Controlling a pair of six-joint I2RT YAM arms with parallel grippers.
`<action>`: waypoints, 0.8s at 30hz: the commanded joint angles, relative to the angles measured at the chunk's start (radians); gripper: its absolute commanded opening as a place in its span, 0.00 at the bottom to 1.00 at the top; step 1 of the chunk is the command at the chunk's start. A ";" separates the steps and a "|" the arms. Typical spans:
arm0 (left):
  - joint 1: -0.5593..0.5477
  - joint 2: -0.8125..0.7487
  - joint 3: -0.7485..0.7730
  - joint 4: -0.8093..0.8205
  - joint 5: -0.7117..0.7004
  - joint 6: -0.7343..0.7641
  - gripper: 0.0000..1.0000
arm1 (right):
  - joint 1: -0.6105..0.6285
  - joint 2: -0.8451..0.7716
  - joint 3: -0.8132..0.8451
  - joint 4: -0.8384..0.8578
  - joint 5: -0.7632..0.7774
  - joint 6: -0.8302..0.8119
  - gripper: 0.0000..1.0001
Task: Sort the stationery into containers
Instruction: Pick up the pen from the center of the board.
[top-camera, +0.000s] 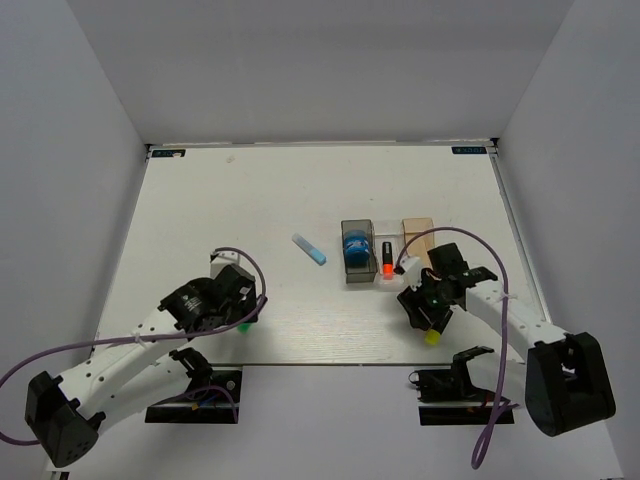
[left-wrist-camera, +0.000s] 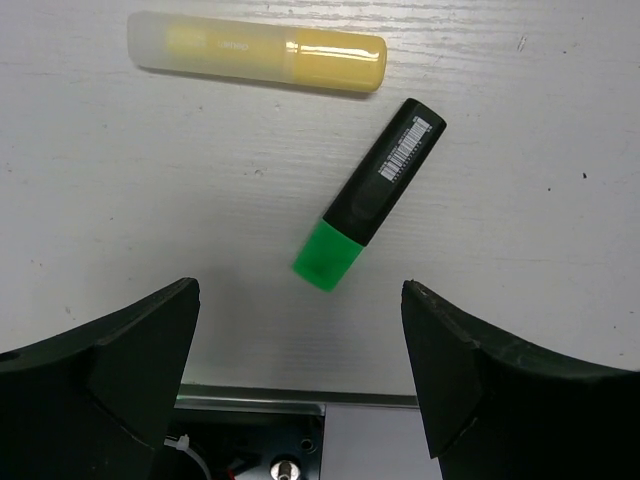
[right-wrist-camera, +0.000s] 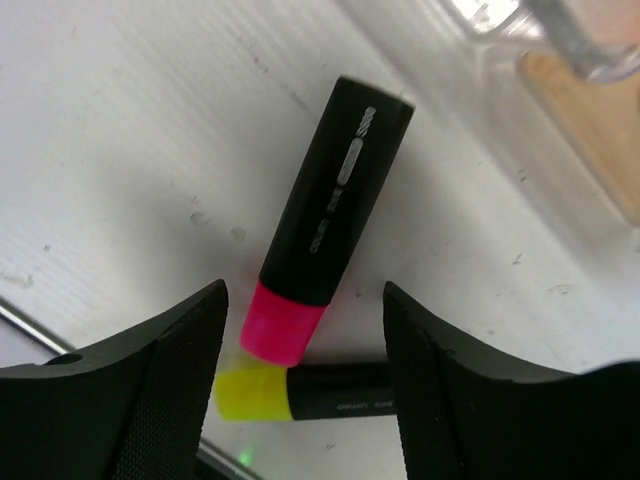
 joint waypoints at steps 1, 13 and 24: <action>0.014 -0.030 -0.020 0.024 0.015 0.011 0.92 | 0.029 0.025 -0.048 0.105 0.056 0.023 0.66; 0.010 -0.028 -0.049 0.028 -0.024 -0.011 0.92 | 0.099 0.151 -0.075 0.163 0.149 0.010 0.32; 0.005 -0.030 -0.034 0.021 -0.022 -0.005 0.92 | 0.124 0.056 -0.059 0.007 0.021 -0.117 0.00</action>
